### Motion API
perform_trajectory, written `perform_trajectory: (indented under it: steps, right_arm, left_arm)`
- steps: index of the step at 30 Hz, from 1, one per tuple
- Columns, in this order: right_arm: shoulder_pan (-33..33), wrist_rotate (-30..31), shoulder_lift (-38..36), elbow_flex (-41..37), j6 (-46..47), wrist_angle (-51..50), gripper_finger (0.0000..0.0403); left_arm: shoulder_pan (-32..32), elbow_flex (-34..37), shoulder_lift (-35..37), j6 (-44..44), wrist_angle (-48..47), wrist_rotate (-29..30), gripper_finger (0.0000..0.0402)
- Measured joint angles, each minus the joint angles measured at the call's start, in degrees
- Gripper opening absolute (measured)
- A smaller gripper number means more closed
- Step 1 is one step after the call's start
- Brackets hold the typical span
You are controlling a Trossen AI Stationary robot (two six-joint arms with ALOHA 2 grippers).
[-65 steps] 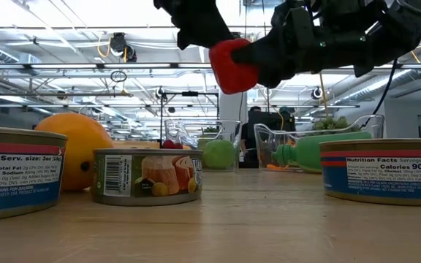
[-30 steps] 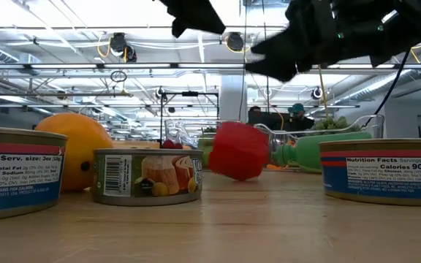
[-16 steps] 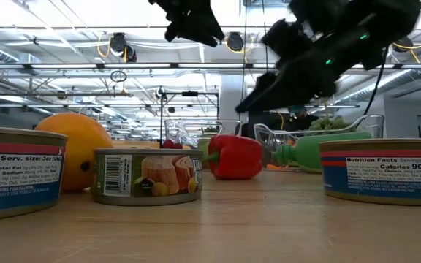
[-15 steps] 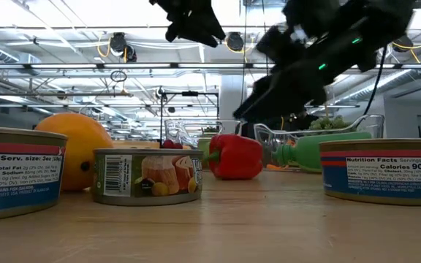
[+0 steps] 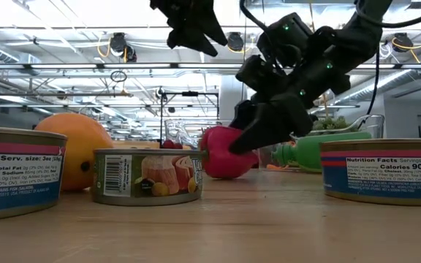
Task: Pick & Place Food Item
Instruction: Put the red bell pepper into the left transparent bin
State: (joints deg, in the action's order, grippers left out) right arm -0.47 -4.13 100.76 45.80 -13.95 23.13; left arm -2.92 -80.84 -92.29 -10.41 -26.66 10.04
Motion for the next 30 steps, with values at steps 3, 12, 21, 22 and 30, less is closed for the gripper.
perform_trajectory:
  steps: [3, 12, 21, 22, 30]
  right_arm:
    - [0.0, -0.1, 0.0, 0.0, 1.2, 0.0, 0.0321]
    - [1.4, 3.5, -8.9, -0.4, 3.4, -5.5, 0.0275]
    - [1.9, 11.9, -27.5, -6.2, 3.9, -3.6, 0.0278]
    - [2.1, 13.7, -28.7, -7.1, 3.3, -2.2, 0.0277]
    - [3.6, 17.8, -30.8, -10.6, 1.3, 6.6, 0.0277]
  left_arm:
    - [0.0, 0.0, -0.3, 0.0, -0.4, 0.0, 0.0232]
    - [0.1, 0.0, -0.2, 0.2, -0.2, -0.3, 0.0224]
    - [3.9, 0.0, -0.2, 4.8, -0.3, -4.6, 0.0207]
    - [4.2, 0.0, -0.3, 4.8, -0.2, -4.2, 0.0207]
    - [4.9, 0.7, -0.4, 1.2, 0.6, -2.3, 0.0211]
